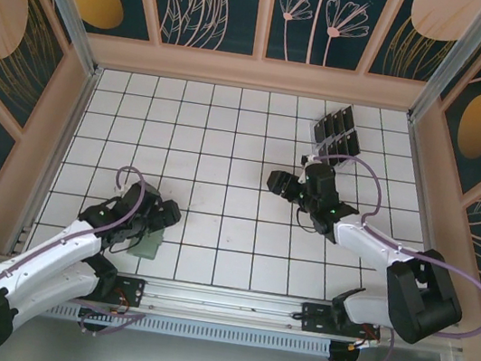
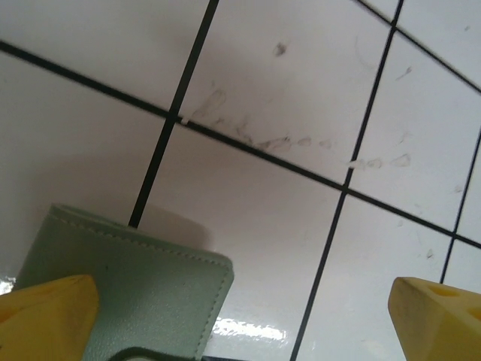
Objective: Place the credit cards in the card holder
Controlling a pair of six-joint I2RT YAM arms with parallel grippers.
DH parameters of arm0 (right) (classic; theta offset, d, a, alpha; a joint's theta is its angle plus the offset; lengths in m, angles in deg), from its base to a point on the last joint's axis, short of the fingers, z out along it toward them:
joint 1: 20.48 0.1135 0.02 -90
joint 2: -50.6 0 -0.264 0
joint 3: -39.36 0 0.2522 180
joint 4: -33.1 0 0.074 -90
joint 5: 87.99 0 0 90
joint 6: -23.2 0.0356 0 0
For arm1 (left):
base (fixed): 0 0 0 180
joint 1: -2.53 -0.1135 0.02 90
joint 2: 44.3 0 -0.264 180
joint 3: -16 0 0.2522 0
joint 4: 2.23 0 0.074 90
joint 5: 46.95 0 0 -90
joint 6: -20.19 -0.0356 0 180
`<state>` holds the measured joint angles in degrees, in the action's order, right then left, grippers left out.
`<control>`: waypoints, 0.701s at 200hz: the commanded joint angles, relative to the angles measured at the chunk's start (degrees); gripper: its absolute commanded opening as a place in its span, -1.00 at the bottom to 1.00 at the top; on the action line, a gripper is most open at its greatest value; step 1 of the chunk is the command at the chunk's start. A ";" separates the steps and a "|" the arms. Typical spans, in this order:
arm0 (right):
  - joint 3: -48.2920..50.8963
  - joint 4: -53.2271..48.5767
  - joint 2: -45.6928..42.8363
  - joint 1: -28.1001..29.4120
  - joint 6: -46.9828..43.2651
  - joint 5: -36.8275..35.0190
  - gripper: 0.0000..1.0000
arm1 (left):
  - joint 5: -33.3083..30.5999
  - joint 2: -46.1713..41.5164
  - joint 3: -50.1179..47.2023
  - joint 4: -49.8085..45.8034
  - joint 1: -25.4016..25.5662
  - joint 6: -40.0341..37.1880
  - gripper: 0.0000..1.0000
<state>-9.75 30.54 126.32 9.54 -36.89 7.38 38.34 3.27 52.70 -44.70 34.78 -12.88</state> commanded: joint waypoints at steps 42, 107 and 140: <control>-1.82 -2.26 -0.26 0.21 -1.08 -2.42 0.50 | 3.29 4.04 -4.00 9.55 0.98 1.78 0.97; -1.56 -4.84 -2.32 -0.13 -0.62 -4.02 0.51 | 4.62 11.25 -3.72 25.36 2.28 3.01 0.97; -1.32 -6.24 -3.20 -0.14 0.30 -4.49 0.51 | 3.67 18.08 -1.18 33.54 4.54 3.23 0.97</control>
<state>-9.79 26.22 124.84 9.52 -36.84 4.76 41.05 16.93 50.17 -19.08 37.56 -11.11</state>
